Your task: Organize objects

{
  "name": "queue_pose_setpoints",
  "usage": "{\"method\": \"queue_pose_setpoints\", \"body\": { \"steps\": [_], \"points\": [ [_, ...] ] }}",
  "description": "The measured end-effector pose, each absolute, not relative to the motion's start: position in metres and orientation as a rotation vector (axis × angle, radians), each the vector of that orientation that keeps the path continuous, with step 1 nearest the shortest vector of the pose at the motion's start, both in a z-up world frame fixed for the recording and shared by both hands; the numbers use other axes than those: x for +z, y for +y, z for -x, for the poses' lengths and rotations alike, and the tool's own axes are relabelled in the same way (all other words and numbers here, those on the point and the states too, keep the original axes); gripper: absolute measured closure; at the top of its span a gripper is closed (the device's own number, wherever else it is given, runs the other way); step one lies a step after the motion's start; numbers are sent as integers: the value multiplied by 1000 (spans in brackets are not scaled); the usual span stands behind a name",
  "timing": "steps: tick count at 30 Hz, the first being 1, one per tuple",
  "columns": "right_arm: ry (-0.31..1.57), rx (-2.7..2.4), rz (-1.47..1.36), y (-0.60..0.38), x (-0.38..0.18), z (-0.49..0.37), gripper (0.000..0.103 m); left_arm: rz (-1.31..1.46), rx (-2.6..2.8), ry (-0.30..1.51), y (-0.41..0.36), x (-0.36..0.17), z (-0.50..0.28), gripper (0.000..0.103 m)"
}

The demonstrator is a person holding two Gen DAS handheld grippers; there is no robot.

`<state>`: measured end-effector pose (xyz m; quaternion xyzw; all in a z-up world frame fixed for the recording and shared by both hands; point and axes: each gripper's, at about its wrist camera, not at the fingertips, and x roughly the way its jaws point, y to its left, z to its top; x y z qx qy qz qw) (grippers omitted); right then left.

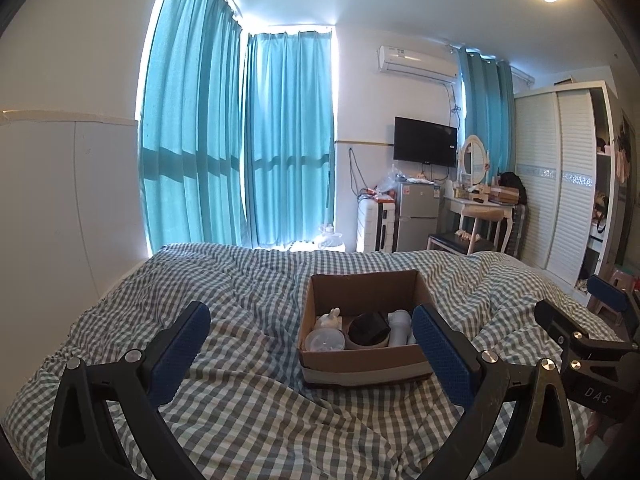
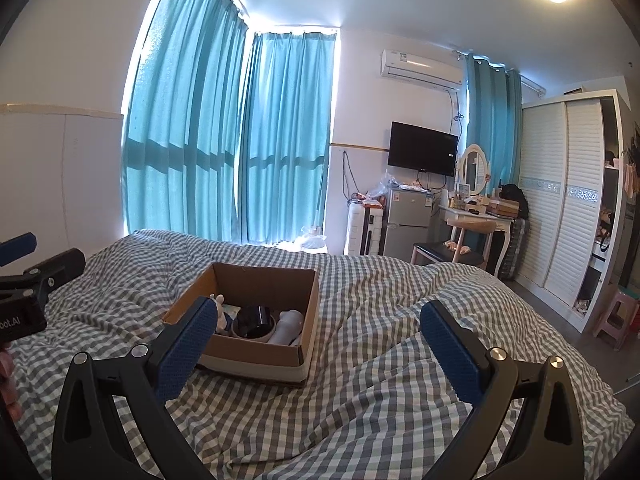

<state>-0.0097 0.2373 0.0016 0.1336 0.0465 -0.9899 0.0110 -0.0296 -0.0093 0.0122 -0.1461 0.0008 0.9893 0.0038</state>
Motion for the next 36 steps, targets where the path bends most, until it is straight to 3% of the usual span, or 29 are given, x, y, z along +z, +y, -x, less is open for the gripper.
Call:
{"method": "queue_pose_setpoints", "body": {
  "steps": [36],
  "points": [
    [104, -3075, -452, 237, -1, 11, 1, 502, 3082, 39, -8, 7, 33, 0]
  ]
}}
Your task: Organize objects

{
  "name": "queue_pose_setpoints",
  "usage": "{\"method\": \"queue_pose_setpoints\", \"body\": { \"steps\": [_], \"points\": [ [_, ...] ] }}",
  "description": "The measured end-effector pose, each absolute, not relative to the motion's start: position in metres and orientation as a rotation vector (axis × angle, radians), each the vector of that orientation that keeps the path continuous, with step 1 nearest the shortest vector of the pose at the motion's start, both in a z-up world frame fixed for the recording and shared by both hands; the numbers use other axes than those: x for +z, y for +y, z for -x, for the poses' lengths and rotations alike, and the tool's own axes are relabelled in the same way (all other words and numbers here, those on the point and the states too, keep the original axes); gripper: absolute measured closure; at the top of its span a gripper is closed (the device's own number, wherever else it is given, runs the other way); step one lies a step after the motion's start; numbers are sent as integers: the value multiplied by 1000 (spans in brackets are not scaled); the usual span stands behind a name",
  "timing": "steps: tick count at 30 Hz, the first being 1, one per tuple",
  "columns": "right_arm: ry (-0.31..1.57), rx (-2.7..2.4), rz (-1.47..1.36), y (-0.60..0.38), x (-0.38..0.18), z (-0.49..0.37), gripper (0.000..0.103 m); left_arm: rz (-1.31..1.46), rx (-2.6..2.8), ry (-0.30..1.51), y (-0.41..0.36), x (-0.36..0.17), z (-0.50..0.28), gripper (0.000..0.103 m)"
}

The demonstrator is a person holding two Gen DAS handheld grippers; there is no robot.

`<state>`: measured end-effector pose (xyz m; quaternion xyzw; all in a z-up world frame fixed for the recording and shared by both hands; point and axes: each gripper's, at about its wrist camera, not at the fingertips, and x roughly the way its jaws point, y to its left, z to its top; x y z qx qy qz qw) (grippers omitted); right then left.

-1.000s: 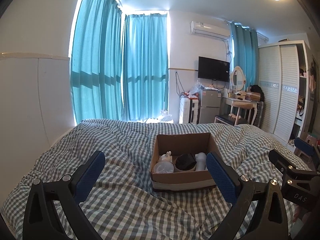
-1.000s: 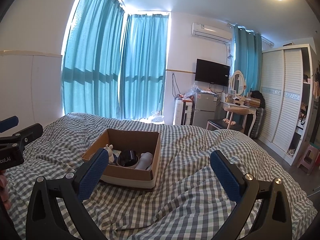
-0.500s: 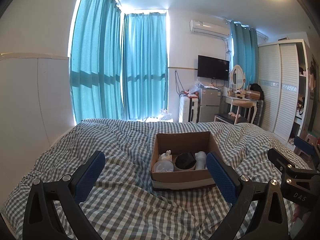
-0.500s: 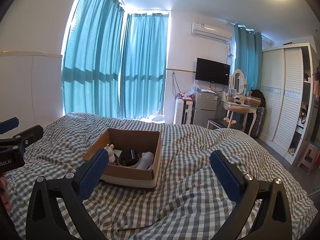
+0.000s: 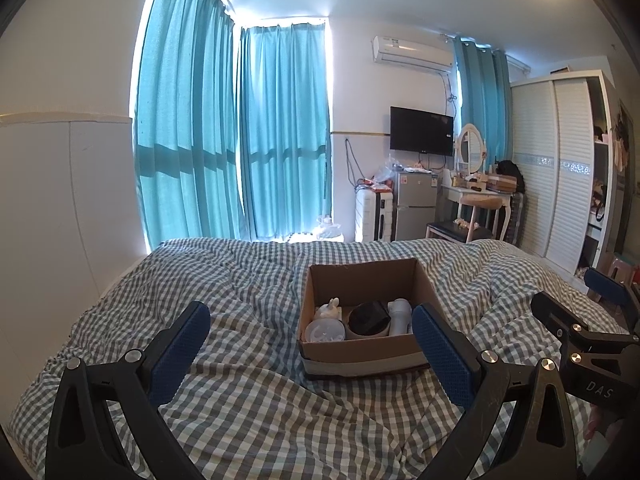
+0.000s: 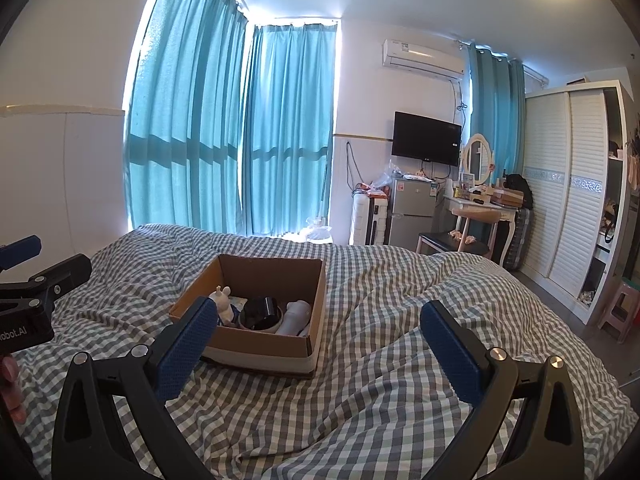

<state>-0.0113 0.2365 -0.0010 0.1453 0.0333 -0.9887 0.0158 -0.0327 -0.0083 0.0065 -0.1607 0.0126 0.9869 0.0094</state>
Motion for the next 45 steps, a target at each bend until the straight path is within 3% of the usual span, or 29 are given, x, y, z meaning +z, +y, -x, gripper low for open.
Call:
{"method": "queue_pose_setpoints", "body": {
  "steps": [45],
  "points": [
    [126, -3065, -505, 231, -14, 12, 1, 563, 3072, 80, -10, -2, 31, 0]
  ]
}}
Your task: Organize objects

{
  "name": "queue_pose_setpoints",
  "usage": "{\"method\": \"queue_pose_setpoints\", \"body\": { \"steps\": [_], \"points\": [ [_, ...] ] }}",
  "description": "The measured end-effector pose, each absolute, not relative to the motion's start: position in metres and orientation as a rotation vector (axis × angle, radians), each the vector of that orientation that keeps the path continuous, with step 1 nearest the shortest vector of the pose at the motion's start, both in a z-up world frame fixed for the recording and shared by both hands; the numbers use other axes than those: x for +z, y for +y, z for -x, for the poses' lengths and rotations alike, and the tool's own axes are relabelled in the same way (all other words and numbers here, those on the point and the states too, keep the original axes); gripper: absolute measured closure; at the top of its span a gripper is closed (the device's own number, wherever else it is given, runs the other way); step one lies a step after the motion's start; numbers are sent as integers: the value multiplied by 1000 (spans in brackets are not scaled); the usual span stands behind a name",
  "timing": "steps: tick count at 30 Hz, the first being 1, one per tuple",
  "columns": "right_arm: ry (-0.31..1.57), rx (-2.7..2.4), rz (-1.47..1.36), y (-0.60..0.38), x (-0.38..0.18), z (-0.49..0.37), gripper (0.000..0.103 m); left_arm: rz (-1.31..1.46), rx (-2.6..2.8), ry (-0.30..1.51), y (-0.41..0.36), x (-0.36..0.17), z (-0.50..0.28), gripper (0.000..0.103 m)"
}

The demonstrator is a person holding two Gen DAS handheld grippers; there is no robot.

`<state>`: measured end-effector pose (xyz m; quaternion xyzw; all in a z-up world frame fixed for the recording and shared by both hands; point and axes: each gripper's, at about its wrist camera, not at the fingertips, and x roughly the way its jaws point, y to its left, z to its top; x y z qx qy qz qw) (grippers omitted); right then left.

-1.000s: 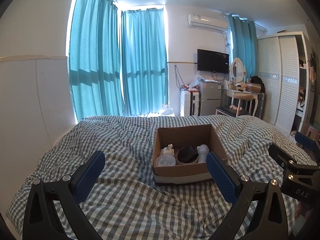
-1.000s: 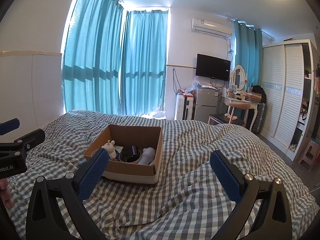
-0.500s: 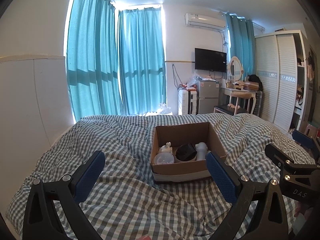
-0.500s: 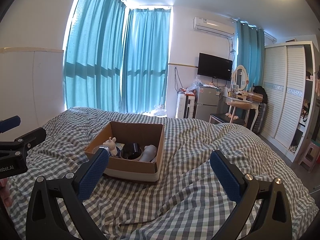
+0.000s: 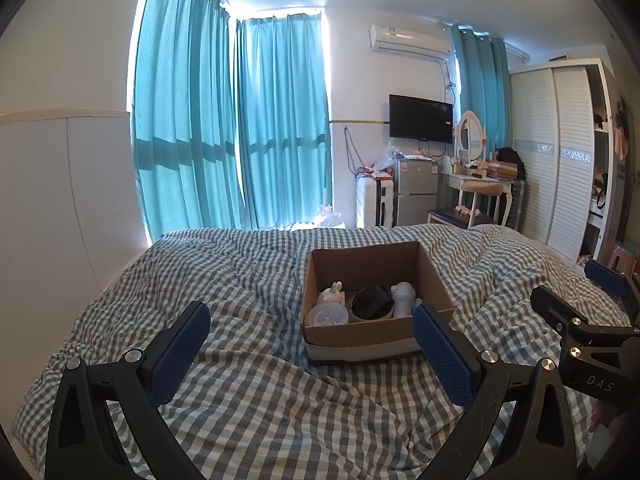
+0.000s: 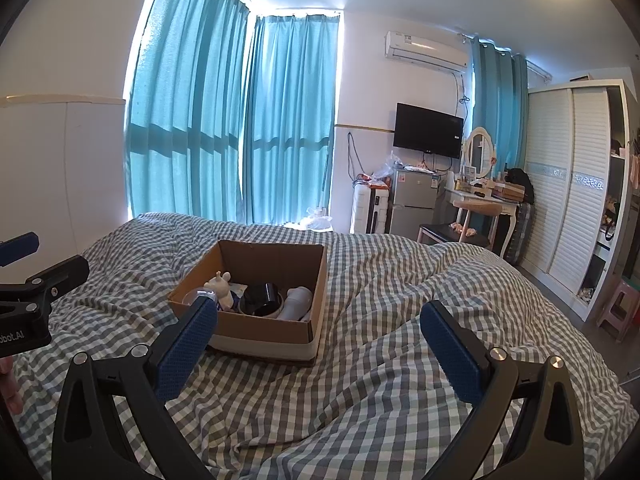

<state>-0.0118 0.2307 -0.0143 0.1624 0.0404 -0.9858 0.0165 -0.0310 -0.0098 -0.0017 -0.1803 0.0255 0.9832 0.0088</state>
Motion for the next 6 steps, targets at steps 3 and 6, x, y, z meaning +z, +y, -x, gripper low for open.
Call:
{"method": "queue_pose_setpoints", "body": {
  "steps": [3, 6],
  "points": [
    [127, -3065, -507, 230, -15, 12, 1, 560, 3076, 82, -9, -2, 30, 0],
    [129, -3065, -509, 230, -15, 12, 1, 554, 3089, 84, -10, -2, 30, 0]
  ]
}}
